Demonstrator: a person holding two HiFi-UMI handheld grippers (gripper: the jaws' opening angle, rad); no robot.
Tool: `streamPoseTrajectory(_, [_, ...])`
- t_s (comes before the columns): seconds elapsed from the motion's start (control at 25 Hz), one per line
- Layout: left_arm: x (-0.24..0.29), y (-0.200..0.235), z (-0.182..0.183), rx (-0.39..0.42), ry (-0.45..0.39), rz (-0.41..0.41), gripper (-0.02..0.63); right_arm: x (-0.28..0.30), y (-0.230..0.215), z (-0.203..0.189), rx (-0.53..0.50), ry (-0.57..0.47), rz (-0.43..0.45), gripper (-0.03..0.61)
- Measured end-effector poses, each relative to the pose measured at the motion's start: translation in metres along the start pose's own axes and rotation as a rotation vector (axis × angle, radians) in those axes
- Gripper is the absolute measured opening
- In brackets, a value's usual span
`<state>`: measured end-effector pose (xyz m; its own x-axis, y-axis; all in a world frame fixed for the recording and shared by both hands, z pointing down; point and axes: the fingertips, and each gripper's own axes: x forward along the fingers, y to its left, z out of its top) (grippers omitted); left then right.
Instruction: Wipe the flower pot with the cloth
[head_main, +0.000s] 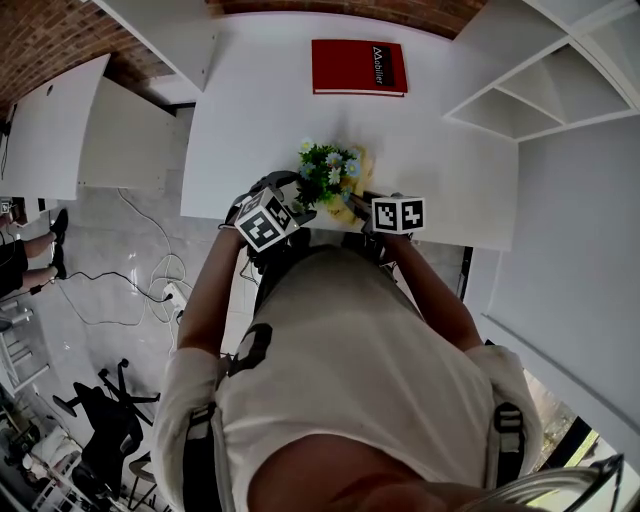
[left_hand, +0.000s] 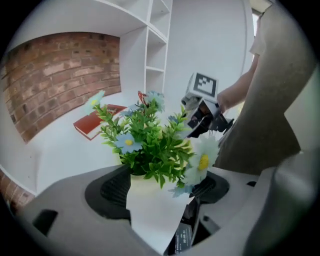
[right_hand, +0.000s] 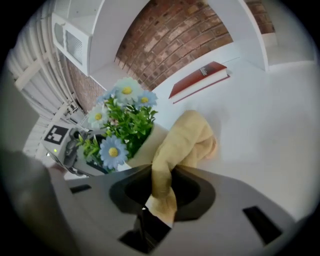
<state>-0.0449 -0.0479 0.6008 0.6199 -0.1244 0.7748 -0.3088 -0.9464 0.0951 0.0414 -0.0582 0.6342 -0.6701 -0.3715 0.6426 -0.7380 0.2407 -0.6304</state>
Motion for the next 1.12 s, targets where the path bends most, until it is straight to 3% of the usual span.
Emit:
streamPoseTrajectory(0.12, [0.009, -0.002, -0.007, 0.057, 0.038, 0.016, 0.353, -0.011, 0.020, 0.022, -0.013, -0.061, 0.054, 0.104])
streamPoseTrajectory(0.28, [0.010, -0.004, -0.006, 0.059, 0.023, 0.055, 0.353, -0.014, 0.040, 0.037, -0.028, -0.099, 0.111, 0.104])
streamPoseTrajectory(0.6, [0.014, -0.026, -0.005, 0.036, 0.015, 0.058, 0.353, 0.016, 0.027, -0.016, 0.031, 0.007, 0.081, 0.104])
streamPoseTrajectory(0.96, [-0.004, -0.022, -0.002, -0.026, -0.032, 0.045, 0.353, 0.015, 0.013, -0.022, 0.051, 0.017, 0.043, 0.104])
streamPoseTrajectory(1.04, [-0.002, -0.017, -0.005, 0.008, -0.002, 0.035, 0.353, 0.013, 0.009, -0.021, 0.052, 0.020, 0.032, 0.103])
streamPoseTrajectory(1.12, [0.004, -0.014, -0.015, 0.091, 0.070, 0.041, 0.353, 0.011, 0.011, -0.019, 0.049, 0.024, 0.034, 0.103])
